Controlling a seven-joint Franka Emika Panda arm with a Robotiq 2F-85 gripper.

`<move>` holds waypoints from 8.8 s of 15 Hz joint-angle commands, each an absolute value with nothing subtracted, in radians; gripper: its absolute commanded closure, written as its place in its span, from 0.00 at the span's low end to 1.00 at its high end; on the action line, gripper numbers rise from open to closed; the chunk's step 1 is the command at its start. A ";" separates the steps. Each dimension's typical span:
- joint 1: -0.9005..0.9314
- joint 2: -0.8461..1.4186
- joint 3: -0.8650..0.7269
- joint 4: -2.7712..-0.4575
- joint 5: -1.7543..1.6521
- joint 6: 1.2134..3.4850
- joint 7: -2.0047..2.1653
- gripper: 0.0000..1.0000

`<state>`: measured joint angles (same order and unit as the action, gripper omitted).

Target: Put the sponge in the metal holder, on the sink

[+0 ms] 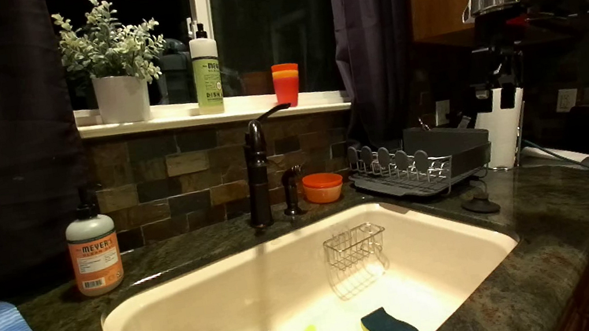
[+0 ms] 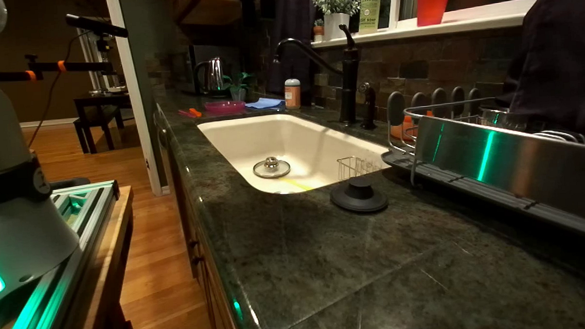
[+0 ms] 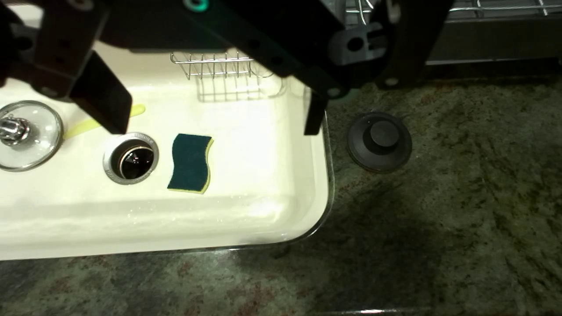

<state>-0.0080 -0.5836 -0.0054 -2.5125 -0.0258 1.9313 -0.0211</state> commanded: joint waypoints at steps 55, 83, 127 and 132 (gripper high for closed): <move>0.036 0.300 0.068 -2.289 -0.012 2.442 0.252 0.00; 0.230 0.864 0.017 -1.935 -0.049 2.689 0.176 0.81; 0.483 0.911 -0.153 -1.826 -0.192 2.601 0.455 0.93; 0.502 0.813 -0.183 -1.900 -0.198 2.596 0.506 0.98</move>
<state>0.4745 0.8845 -0.1517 -1.8373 -0.1797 2.6058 0.4552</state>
